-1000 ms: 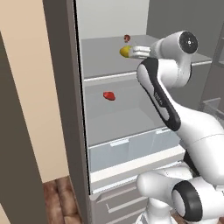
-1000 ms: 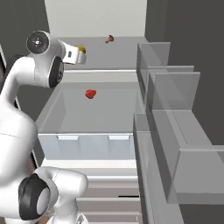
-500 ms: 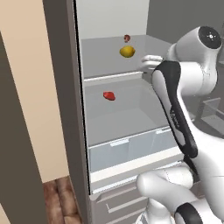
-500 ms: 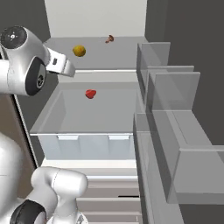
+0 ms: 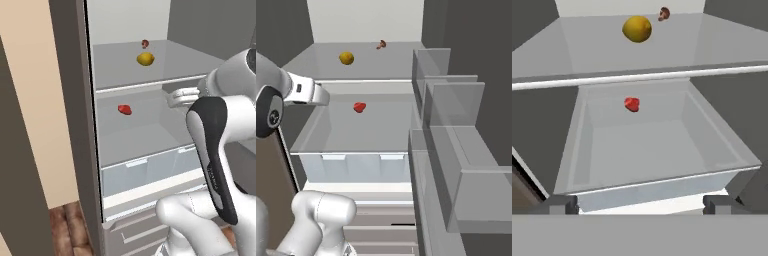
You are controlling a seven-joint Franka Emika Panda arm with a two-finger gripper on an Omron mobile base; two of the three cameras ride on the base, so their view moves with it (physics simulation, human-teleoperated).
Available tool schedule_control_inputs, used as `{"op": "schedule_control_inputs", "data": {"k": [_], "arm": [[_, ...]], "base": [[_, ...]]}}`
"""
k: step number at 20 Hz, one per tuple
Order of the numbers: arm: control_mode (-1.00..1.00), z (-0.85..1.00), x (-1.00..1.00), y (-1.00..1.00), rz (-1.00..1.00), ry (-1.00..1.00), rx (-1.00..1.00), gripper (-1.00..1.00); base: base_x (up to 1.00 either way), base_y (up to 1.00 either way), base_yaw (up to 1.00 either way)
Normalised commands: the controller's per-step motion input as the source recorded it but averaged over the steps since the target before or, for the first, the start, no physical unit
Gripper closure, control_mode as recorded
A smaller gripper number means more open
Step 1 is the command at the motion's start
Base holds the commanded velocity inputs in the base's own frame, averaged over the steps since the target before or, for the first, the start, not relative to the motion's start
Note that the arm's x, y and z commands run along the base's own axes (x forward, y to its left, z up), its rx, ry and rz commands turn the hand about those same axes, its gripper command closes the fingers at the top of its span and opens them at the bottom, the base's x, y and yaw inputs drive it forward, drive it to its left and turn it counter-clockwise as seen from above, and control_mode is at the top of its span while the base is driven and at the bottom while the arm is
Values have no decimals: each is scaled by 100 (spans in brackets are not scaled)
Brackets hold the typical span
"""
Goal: Transport the steak and lemon to the fridge. Place the steak on the rack containing meat and place the lemon on the rack containing the vegetable, ensuring meats and vegetables are on different racks.
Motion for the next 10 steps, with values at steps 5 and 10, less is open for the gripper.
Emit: {"op": "schedule_control_inputs", "data": {"k": [5,10], "arm": [[-100,-4,-67,0,0,8,-9,-100],[-100,11,-83,2,1,0,-1,-100]], "base": [[0,0,0],[0,0,0]]}}
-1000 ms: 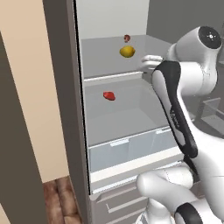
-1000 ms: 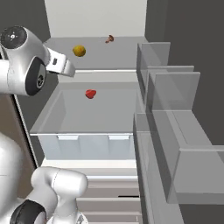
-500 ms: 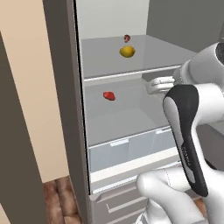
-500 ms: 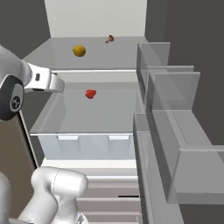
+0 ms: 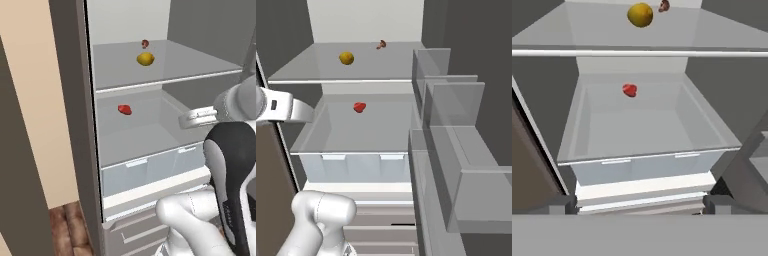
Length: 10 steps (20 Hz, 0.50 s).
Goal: Transport the steak and lemon to the fridge. Place the steak on the rack containing meat and place the lemon on the rack containing the vegetable, ensuring meats and vegetables are on different racks.
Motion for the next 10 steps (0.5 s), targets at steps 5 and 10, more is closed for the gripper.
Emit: {"op": "schedule_control_inputs", "data": {"k": [5,10], "arm": [[100,11,-20,0,2,0,1,-100],[100,0,0,0,0,0,0,-100]], "base": [[-80,11,6],[-100,25,4]]}}
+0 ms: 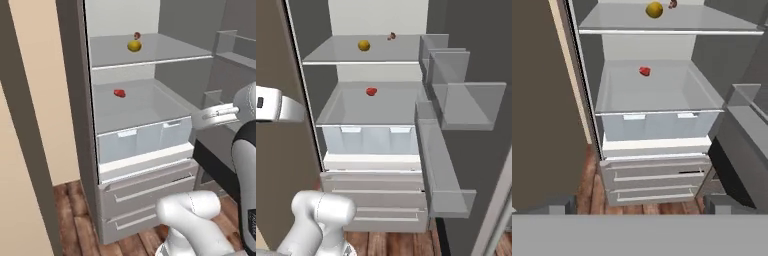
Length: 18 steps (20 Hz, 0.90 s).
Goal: Transport the steak and lemon to the fridge. Place the steak on the rack containing meat and place the lemon on the rack containing the vegetable, ensuring meats and vegetables are on different racks.
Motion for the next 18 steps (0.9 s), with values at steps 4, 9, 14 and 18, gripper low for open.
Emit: {"op": "schedule_control_inputs", "data": {"k": [4,9,14,18], "arm": [[100,0,0,0,0,0,0,-100],[100,0,0,0,0,0,0,-100],[100,0,0,0,0,0,0,-100],[100,0,0,0,0,0,0,-100]], "base": [[-100,14,0],[-100,-20,-8],[-69,-26,-61],[0,0,-100]]}}
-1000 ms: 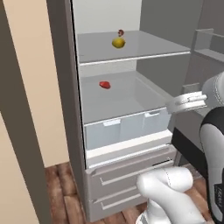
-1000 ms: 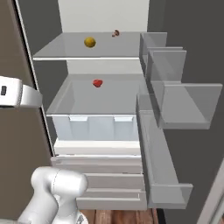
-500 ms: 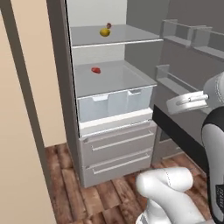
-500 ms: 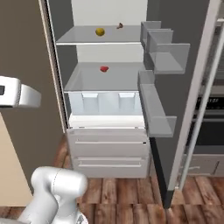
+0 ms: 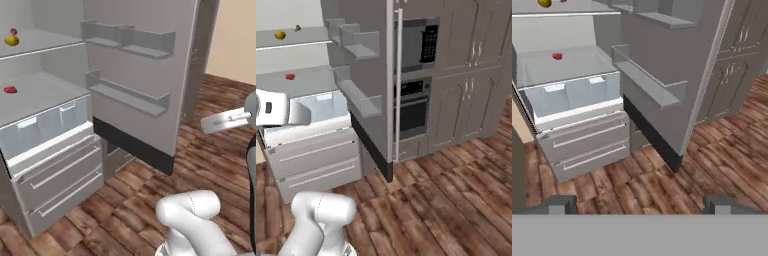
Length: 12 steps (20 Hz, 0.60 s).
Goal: Transport the steak and lemon to the fridge. Place the steak on the rack containing meat and place the lemon on the rack containing the vegetable, ensuring meats and vegetables are on different racks.
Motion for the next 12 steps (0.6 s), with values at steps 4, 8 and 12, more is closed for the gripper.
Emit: {"op": "schedule_control_inputs", "data": {"k": [4,8,12], "arm": [[100,0,0,0,0,0,0,-100],[100,0,0,0,0,0,0,-100],[100,0,0,0,0,0,0,-100]], "base": [[-15,14,-93],[-69,67,-73],[-78,39,-77]]}}
